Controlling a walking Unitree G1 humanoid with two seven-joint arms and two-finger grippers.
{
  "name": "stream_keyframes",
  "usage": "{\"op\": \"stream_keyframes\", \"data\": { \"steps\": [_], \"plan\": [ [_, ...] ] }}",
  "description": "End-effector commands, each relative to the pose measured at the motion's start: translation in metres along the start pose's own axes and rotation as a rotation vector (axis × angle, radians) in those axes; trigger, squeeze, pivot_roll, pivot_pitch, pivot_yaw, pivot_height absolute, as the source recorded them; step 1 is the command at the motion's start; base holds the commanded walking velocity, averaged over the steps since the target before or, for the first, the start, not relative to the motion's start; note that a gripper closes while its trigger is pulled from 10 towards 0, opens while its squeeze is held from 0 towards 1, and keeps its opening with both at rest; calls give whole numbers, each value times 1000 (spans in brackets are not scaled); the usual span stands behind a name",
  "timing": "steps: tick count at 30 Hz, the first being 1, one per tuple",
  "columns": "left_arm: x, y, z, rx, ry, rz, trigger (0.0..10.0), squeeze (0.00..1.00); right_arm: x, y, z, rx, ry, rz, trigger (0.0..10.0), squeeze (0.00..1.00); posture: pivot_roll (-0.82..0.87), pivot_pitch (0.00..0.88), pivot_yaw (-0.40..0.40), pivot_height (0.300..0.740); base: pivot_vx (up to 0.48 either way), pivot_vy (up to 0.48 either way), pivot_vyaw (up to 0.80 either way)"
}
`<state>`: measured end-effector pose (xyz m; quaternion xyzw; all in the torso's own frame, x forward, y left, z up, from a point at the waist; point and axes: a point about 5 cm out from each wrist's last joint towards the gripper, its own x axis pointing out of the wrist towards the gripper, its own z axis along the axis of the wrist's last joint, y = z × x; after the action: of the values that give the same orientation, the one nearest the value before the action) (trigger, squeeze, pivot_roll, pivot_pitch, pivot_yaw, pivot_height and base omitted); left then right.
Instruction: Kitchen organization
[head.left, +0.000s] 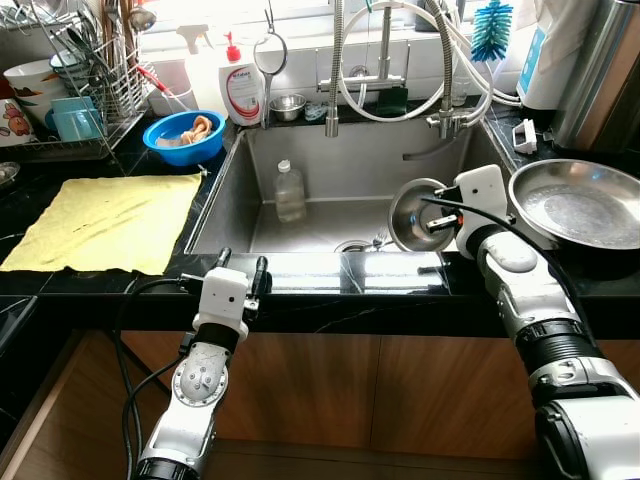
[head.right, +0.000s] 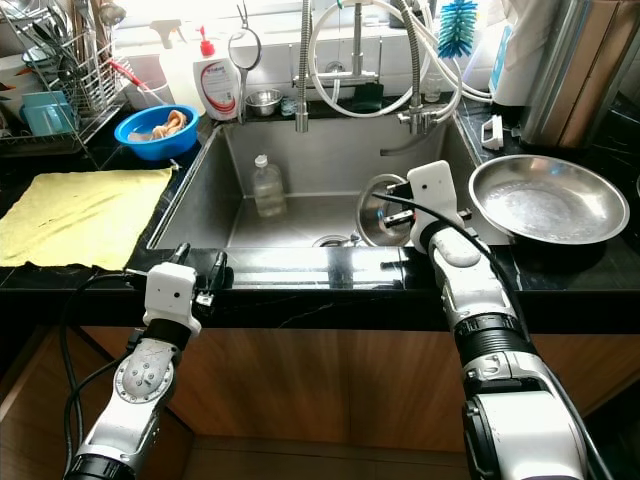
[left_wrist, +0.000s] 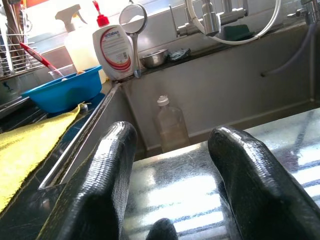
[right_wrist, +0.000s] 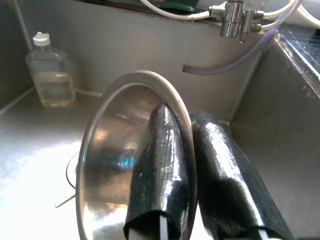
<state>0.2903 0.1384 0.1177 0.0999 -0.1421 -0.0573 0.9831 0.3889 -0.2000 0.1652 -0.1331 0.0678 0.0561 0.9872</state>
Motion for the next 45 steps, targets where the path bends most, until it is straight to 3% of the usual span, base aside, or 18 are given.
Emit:
{"op": "stream_keyframes", "data": {
  "steps": [1,2,3,11,12,14,15,20,30,31,32,45],
  "plan": [
    [-7,0,-11,33,68,-16,10000,0,3,3,8,5,-22,7,10000,110,-101,0,73,740,0,0,0],
    [-7,0,-11,33,69,-16,10000,0,3,2,7,2,-16,6,10000,392,-101,0,75,740,0,0,0],
    [-7,0,-11,33,68,-17,10000,0,4,2,6,5,-13,3,10000,1000,-100,0,74,740,0,0,0],
    [-8,-1,-11,32,68,-22,10000,0,5,1,7,3,-25,-15,10000,1000,-101,0,77,740,0,0,0],
    [-8,-1,-11,32,68,-23,10000,0,5,0,10,6,-41,-25,10000,902,-101,0,77,740,0,0,0],
    [-8,-1,-11,32,68,-24,10000,0,5,-1,12,8,-52,-31,10000,902,-101,0,77,740,0,0,0],
    [-8,-1,-11,32,68,-24,10000,0,5,-1,14,8,-70,-37,10000,0,-102,0,78,740,0,0,0],
    [-10,-1,-11,33,69,-26,10000,0,-1,-12,37,27,-193,-130,10000,0,-101,0,79,740,0,0,0],
    [-8,-1,-12,34,76,-35,10000,0,-9,-24,56,-5,-158,-190,10000,0,-116,0,84,740,0,0,0],
    [-8,-2,-12,32,78,-36,10000,0,-9,-24,56,26,-129,-202,10000,961,-121,0,84,740,0,0,0],
    [-8,-2,-12,31,79,-36,10000,0,-9,-24,55,50,-107,-210,10000,1000,-121,0,84,740,0,0,0],
    [-8,-4,-15,20,96,-43,10000,0,-14,-23,38,1,62,-269,10000,1000,-133,0,78,740,0,0,0]
  ]
}}
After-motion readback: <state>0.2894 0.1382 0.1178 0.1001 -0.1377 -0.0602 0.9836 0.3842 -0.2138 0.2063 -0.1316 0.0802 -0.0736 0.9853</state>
